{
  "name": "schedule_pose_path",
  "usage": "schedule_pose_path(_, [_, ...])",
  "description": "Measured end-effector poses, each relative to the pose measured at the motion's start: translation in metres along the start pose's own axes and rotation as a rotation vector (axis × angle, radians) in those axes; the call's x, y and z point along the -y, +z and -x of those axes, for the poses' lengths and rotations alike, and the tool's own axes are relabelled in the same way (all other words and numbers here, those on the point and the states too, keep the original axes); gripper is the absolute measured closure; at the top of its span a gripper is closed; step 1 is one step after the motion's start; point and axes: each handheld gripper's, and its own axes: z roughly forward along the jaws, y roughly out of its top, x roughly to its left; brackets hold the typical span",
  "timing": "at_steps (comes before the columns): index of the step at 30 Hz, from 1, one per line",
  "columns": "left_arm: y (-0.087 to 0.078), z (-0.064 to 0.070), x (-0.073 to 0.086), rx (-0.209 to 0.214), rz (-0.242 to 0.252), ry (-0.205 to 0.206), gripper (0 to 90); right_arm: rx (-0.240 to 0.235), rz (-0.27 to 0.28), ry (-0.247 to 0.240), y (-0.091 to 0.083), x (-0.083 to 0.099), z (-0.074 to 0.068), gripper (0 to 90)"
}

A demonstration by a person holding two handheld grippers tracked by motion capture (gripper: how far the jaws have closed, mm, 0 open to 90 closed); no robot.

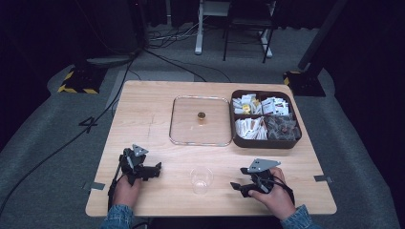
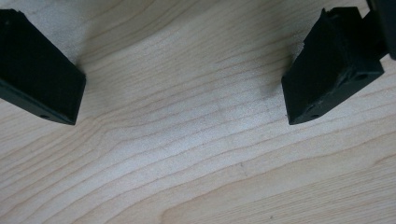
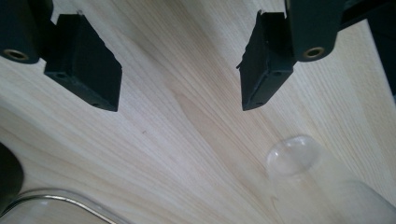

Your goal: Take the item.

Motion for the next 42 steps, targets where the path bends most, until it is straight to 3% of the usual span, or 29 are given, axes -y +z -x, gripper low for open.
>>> schedule_pose_path(9, [0.0,0.0,0.0,0.001,-0.001,0.002,0.0,-0.001,0.068,0.049,-0.022,-0.012,0.006,30.0])
schedule_pose_path(24, [0.0,0.0,0.0,0.001,-0.001,0.003,0.0,0.029,0.169,0.075,-0.046,-0.031,0.018,30.0])
schedule_pose_path(30, [0.0,0.0,0.0,0.001,-0.001,0.003,0.0,0.07,0.252,0.087,-0.052,-0.036,0.023,30.0])
schedule_pose_path(42, [0.0,0.0,0.0,0.001,-0.001,0.003,0.0,0.144,0.321,0.1,-0.06,-0.038,0.031,30.7])
